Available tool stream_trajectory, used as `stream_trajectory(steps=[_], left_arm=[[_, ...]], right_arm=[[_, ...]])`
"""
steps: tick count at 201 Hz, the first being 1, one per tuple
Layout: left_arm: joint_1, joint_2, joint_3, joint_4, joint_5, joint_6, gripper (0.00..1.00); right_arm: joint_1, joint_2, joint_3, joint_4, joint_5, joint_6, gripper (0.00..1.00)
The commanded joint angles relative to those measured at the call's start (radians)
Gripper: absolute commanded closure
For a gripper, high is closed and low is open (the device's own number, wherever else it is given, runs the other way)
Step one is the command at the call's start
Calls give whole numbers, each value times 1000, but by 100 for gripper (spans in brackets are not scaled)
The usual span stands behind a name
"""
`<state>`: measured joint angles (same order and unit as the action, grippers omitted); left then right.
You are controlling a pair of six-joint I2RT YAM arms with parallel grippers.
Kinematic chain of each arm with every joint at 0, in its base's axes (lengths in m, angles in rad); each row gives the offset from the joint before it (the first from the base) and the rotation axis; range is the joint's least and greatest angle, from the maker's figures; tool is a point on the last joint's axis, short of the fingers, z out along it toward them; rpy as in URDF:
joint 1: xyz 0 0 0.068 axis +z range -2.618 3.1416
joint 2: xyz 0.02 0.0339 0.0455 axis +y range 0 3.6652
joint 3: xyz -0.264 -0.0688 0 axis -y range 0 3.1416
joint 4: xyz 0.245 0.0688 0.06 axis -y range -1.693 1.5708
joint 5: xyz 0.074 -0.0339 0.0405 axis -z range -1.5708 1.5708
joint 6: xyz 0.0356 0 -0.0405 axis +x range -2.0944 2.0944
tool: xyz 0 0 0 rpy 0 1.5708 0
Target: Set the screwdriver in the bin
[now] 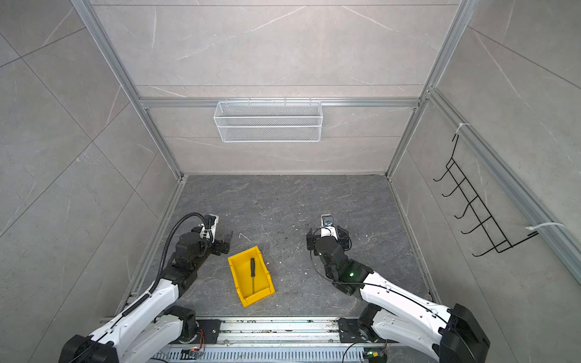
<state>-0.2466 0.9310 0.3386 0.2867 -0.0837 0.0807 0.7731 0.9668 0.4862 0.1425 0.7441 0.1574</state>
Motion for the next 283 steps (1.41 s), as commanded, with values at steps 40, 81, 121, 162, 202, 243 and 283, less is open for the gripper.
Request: stream_trajectory(steps=[40, 81, 121, 162, 202, 243, 283], left_arm=[[161, 255, -79, 400, -34, -36, 1], [236, 410, -27, 510, -3, -33, 1], [296, 579, 0, 618, 41, -80, 0], [306, 575, 27, 555, 54, -86, 0], [306, 572, 29, 548, 49, -87, 0], [306, 571, 28, 548, 47, -87, 0], [306, 571, 27, 548, 48, -87, 0]], right_arm=[[-318, 147, -249, 576, -35, -193, 1], [-410, 427, -208, 840, -86, -239, 1], [-526, 482, -158, 755, -276, -166, 1], [-598, 519, -168, 777, -467, -155, 1], [-613, 566, -150, 813, -519, -163, 1], [-624, 551, -136, 755, -534, -156, 1], [-623, 553, -137, 760, -535, -156, 1]])
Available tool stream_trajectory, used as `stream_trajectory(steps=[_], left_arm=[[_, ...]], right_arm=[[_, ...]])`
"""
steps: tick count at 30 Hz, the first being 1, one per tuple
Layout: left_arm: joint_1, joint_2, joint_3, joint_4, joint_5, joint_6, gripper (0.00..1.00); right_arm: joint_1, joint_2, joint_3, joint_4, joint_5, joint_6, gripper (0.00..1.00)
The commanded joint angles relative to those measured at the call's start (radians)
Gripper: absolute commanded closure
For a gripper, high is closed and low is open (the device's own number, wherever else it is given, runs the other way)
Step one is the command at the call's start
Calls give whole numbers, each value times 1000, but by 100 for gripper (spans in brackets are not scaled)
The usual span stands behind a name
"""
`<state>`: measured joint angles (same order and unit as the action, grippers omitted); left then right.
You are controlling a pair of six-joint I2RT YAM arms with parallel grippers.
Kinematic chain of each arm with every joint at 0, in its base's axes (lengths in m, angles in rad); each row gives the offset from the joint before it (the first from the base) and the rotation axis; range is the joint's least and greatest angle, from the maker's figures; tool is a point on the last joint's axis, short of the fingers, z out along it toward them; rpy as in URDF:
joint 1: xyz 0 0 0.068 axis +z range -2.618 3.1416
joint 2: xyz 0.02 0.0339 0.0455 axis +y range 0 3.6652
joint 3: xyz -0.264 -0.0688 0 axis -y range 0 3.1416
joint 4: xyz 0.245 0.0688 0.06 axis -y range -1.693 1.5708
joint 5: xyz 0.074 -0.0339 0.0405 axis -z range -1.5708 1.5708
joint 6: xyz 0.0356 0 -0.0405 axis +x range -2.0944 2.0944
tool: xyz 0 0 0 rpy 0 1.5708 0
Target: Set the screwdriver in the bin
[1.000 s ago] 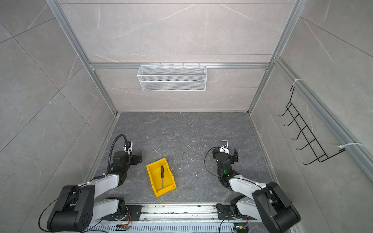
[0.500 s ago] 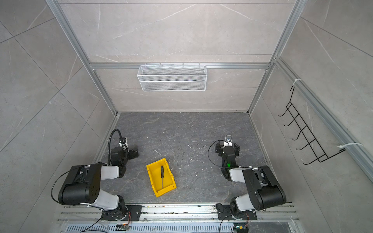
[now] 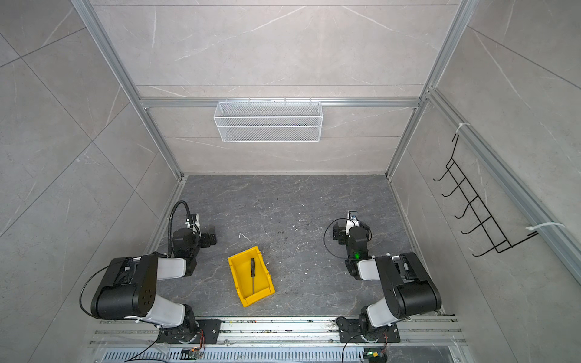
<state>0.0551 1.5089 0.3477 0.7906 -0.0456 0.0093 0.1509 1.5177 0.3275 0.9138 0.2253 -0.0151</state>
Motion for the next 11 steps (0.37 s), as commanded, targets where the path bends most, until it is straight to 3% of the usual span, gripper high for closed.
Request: stream_trajectory(steps=[1, 11], left_arm=[[4, -8, 18, 43, 9, -15, 0], [5, -7, 18, 44, 11, -15, 0]], right_arm=[[-2, 2, 22, -12, -16, 17, 1], [-14, 2, 29, -27, -41, 21, 1]])
